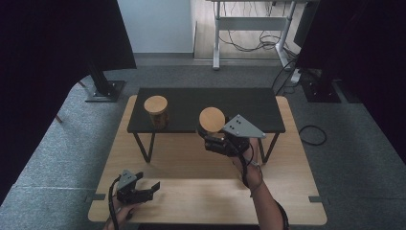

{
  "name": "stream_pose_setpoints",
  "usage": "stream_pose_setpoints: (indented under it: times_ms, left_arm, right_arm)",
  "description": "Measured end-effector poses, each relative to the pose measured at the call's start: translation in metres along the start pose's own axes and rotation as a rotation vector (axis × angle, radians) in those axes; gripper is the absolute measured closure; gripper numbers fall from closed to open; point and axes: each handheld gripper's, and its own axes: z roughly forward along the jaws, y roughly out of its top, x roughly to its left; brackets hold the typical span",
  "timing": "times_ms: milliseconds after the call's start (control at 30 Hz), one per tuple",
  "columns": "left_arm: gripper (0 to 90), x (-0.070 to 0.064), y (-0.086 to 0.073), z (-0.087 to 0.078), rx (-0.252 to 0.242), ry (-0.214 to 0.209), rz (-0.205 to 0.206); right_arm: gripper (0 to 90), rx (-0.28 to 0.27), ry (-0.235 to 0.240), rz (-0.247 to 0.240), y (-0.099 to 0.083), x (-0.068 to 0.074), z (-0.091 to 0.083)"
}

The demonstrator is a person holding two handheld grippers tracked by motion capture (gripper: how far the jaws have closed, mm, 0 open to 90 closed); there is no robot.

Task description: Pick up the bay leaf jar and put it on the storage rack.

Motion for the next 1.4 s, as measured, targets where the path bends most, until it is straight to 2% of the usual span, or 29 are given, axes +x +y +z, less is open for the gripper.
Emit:
stream_pose_setpoints:
  times_ms: [333, 867, 1400]
  left_arm:
    - [9.8, 0.0, 0.0, 0.0, 0.0, -0.001, 0.0]
    - [9.8, 0.0, 0.0, 0.0, 0.001, -0.005, 0.001]
    - [9.8, 0.0, 0.0, 0.0, 0.002, -0.006, 0.003]
  right_arm:
    - [25.3, 0.015, -0.011, 0.009, -0.003, -0.006, 0.013]
    - [25.3, 0.055, -0.054, 0.019, -0.006, -0.021, 0.036]
    - [25.3, 0.082, -0.098, 0.01, -0.008, -0.026, 0.052]
